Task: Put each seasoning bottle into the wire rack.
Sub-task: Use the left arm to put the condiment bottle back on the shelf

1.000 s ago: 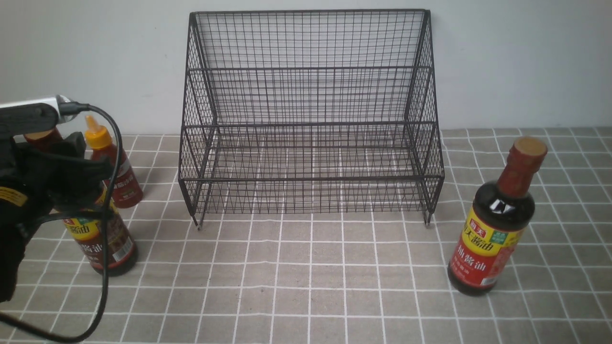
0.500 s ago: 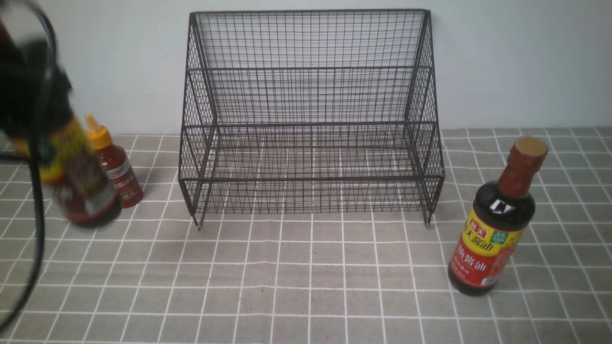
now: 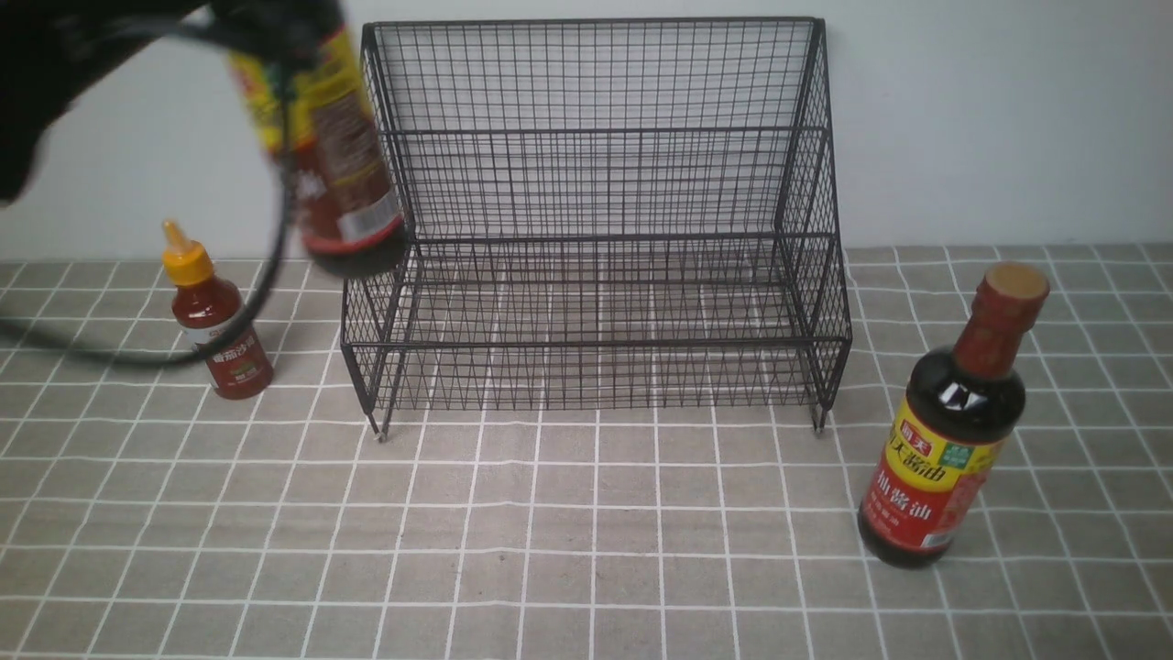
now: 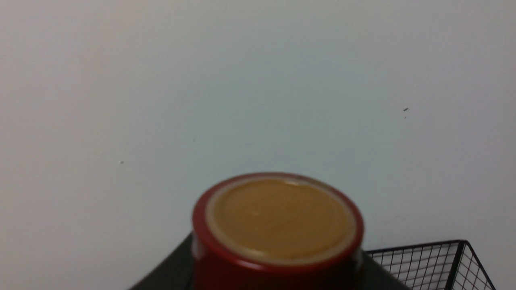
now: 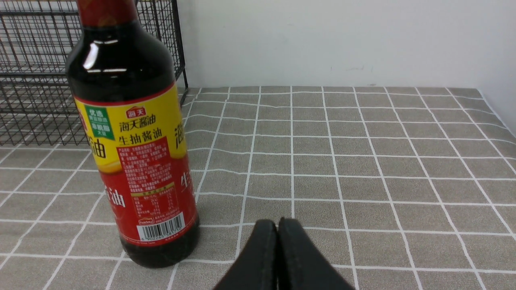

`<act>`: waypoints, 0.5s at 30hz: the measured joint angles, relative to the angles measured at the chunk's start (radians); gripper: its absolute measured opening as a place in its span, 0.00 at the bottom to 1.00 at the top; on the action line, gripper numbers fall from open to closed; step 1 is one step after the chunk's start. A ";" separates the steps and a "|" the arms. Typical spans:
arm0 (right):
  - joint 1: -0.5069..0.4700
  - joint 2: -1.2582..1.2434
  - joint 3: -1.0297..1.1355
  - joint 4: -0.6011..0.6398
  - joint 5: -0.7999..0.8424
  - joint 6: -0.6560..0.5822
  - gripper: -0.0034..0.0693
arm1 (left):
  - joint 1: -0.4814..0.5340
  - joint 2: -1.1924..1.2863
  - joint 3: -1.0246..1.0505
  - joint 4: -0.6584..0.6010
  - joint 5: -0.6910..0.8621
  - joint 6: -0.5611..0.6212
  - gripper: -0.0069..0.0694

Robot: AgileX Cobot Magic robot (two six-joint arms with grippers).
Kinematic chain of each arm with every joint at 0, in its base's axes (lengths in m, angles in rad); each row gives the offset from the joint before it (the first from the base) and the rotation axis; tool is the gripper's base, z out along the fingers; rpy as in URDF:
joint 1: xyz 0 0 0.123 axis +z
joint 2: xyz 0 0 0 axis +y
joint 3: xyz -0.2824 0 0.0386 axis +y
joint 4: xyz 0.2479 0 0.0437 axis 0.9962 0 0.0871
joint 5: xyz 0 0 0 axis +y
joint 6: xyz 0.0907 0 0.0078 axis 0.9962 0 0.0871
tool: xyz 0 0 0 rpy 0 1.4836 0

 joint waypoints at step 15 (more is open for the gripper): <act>0.000 0.000 0.000 0.000 0.000 0.000 0.03 | -0.006 0.291 -0.147 0.004 -0.157 -0.003 0.43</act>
